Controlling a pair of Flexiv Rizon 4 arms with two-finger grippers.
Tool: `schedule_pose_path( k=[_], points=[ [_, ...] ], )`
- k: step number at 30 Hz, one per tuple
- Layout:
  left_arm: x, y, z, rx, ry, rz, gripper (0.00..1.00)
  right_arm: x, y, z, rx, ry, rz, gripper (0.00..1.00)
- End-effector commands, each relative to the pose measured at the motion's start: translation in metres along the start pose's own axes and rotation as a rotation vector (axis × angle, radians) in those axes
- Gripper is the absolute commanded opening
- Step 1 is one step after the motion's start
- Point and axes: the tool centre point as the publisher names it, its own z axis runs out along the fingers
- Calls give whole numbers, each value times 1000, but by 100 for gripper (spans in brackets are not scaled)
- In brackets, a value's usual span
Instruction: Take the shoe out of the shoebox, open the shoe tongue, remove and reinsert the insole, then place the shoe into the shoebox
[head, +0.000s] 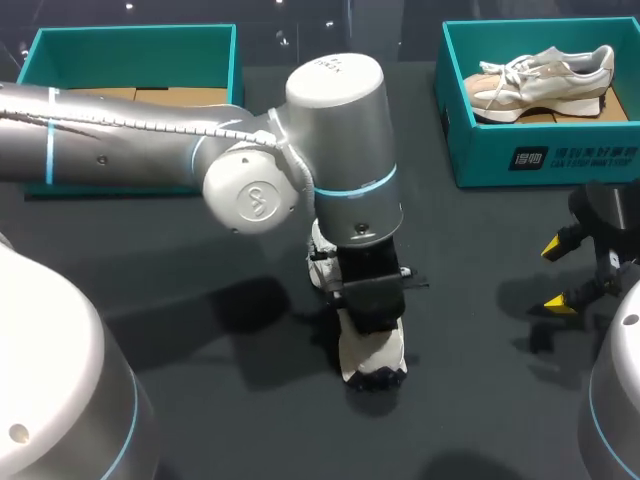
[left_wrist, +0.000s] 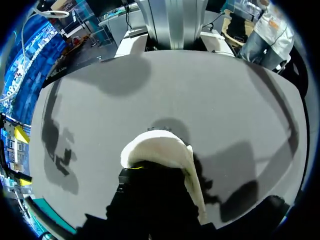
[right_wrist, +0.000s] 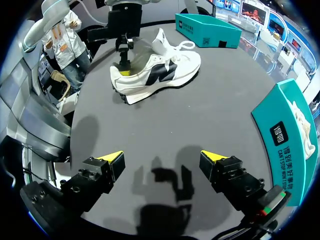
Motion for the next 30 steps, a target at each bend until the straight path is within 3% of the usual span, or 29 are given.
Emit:
schedule_pose_path(
  k=[1,9,19,24,30],
  points=[
    [-9,10,34,2,36,-20,0,1,0,0,1,-1,0,100],
    [9,22,40,-56,53,-56,0,1,0,0,1,-1,0,100],
    [29,46,6,-177,36,-88,0,1,0,0,1,-1,0,100],
    [26,45,-19,-194,-4,-72,0,1,0,0,1,-1,0,100],
    [8,41,-40,-205,-30,-33,0,1,0,0,1,-1,0,100]
  ],
)
